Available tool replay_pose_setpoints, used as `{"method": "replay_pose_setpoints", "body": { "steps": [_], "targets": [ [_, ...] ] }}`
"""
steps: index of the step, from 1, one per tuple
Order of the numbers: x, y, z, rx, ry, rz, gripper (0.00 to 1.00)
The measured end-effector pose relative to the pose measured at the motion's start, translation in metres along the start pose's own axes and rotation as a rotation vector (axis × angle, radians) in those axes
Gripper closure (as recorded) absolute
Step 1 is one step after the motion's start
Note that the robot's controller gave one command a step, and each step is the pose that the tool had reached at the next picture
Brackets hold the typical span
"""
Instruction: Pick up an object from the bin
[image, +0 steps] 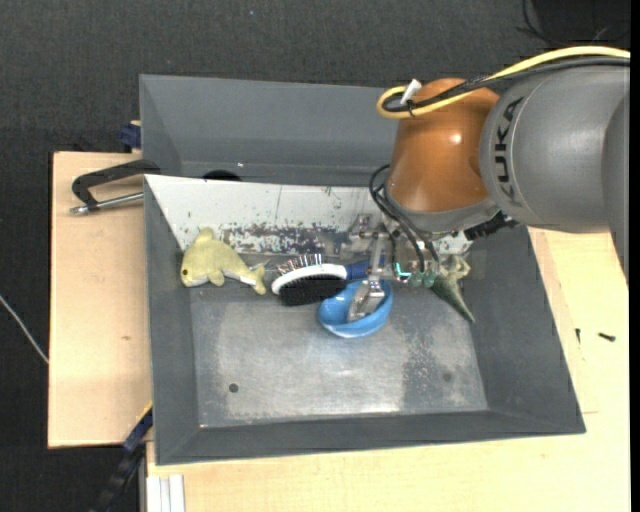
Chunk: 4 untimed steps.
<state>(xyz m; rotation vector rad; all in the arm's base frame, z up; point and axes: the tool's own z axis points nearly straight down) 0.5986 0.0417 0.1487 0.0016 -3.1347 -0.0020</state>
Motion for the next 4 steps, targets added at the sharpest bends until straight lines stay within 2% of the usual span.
{"method": "replay_pose_setpoints", "body": {
  "steps": [1,2,3,4],
  "targets": [
    [-0.009,0.026,0.062,0.0,-0.026,-0.04,0.0],
    [0.049,0.059,0.047,-0.001,-0.009,-0.061,0.0],
    [0.044,0.064,0.033,-0.002,-0.013,0.018,0.0],
    [0.073,0.096,0.076,-0.003,-0.02,0.112,0.0]
  ]
}}
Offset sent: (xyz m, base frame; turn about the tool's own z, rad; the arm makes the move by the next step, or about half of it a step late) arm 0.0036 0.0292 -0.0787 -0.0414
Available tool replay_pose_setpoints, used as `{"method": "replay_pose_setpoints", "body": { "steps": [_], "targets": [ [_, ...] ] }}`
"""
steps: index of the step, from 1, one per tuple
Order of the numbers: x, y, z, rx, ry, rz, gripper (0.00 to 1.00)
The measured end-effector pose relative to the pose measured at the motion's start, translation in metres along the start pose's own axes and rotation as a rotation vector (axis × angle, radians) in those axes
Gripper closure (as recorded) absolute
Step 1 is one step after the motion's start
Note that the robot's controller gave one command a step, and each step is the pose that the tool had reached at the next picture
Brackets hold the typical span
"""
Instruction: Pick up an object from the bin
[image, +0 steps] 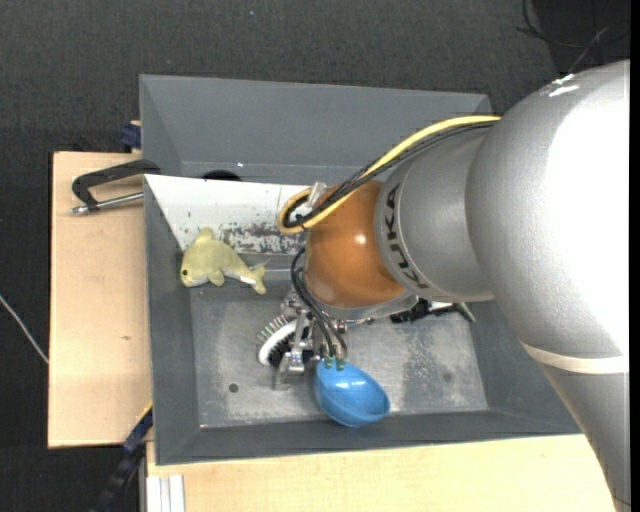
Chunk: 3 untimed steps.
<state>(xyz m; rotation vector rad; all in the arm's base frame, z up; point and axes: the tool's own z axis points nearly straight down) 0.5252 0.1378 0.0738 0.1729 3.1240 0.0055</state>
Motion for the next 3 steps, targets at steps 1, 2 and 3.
{"method": "replay_pose_setpoints", "body": {
  "steps": [1,2,3],
  "targets": [
    [-0.002,0.001,-0.002,0.001,0.006,-0.001,0.0],
    [-0.003,0.001,-0.003,0.0,0.004,0.0,1.0],
    [-0.005,0.003,-0.075,-0.001,0.003,-0.001,1.0]
  ]
}}
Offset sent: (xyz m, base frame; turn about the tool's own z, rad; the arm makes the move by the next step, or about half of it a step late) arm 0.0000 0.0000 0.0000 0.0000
